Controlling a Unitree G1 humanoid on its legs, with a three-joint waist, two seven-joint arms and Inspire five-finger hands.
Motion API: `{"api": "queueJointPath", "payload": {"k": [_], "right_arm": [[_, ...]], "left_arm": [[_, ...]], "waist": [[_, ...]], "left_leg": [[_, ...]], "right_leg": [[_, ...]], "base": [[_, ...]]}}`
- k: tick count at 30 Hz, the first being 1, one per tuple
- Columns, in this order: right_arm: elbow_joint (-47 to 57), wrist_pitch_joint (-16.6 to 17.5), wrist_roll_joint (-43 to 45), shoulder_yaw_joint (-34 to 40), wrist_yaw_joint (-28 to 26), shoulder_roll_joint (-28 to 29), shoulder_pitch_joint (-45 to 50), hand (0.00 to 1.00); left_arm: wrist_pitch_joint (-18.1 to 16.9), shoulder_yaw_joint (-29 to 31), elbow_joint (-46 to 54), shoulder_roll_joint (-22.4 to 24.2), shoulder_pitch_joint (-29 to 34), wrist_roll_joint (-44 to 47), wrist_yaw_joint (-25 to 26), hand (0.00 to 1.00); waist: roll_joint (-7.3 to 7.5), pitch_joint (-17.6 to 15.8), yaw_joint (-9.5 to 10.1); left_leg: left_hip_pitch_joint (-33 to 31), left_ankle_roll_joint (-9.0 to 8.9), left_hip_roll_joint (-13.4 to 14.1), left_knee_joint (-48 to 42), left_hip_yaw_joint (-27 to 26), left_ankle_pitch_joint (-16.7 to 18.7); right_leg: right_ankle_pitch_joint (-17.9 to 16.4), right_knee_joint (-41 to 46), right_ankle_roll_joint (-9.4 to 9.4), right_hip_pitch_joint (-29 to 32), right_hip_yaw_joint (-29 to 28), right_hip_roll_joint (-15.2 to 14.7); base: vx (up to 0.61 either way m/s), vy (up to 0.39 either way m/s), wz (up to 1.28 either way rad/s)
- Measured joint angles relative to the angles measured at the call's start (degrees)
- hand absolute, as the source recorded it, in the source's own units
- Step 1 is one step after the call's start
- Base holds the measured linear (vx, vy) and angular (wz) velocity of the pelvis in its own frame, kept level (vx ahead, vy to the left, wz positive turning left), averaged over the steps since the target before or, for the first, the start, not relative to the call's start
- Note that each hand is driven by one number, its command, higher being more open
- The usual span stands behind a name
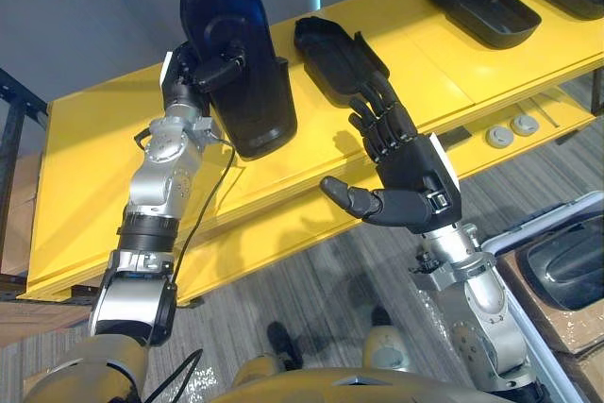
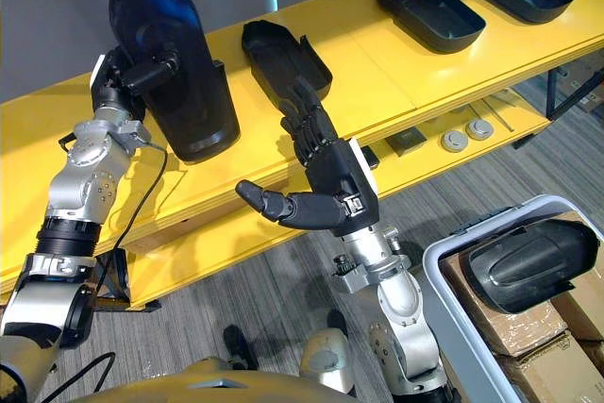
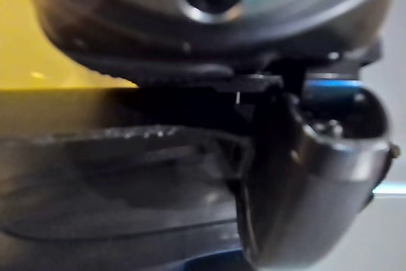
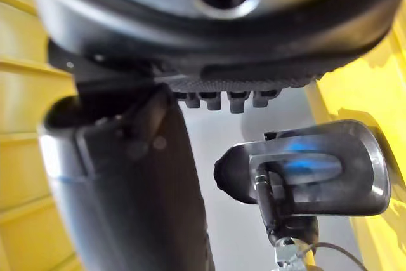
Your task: Walk over and take three plastic housings, then place them on the shelf
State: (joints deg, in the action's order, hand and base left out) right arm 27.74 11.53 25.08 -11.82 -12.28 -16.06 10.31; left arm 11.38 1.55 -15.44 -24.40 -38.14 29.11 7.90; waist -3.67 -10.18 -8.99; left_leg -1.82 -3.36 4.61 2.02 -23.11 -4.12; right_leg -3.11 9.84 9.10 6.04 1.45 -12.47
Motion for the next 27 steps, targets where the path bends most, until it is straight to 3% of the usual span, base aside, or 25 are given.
{"api": "queueJointPath", "payload": {"k": [6,7,14,27], "right_arm": [[0.27,-0.25,-0.13,-1.99,2.77,-0.34,-0.05,1.00],[0.27,-0.41,-0.13,-2.08,3.16,-0.67,-0.04,1.00],[0.27,-0.46,-0.12,-3.39,4.26,-2.02,-0.18,1.00],[0.27,-0.58,-0.09,-6.62,5.76,-2.23,-1.03,1.00]], "left_arm": [[-0.08,1.69,-4.34,-0.80,-2.75,0.28,-0.62,0.00],[-0.20,2.13,-5.34,-0.91,-2.75,0.35,-0.43,1.00],[0.35,3.70,-14.67,-2.98,-2.95,1.17,2.33,1.00],[-0.01,4.04,-14.89,-3.23,-4.38,1.97,6.89,1.00]], "waist": [[-0.08,-1.86,0.39],[-0.16,-1.96,0.44],[0.04,-3.88,0.48],[0.22,-6.27,0.56]], "left_leg": [[-0.83,0.06,0.18,-1.04,-0.05,0.74],[-0.83,0.05,0.17,-1.14,-0.13,0.86],[-1.99,0.11,0.40,-3.27,-0.29,2.24],[-4.69,0.16,1.51,-8.13,-1.15,3.79]], "right_leg": [[0.01,-0.01,0.01,0.10,0.11,-0.13],[0.01,-0.01,0.02,0.08,0.09,-0.20],[0.16,-0.03,0.27,0.34,0.08,-0.51],[0.41,-0.03,0.66,1.21,-0.25,-0.43]], "base": [[0.00,0.000,0.00],[0.00,0.000,0.00],[0.00,0.000,0.00],[0.00,0.004,0.01]]}}
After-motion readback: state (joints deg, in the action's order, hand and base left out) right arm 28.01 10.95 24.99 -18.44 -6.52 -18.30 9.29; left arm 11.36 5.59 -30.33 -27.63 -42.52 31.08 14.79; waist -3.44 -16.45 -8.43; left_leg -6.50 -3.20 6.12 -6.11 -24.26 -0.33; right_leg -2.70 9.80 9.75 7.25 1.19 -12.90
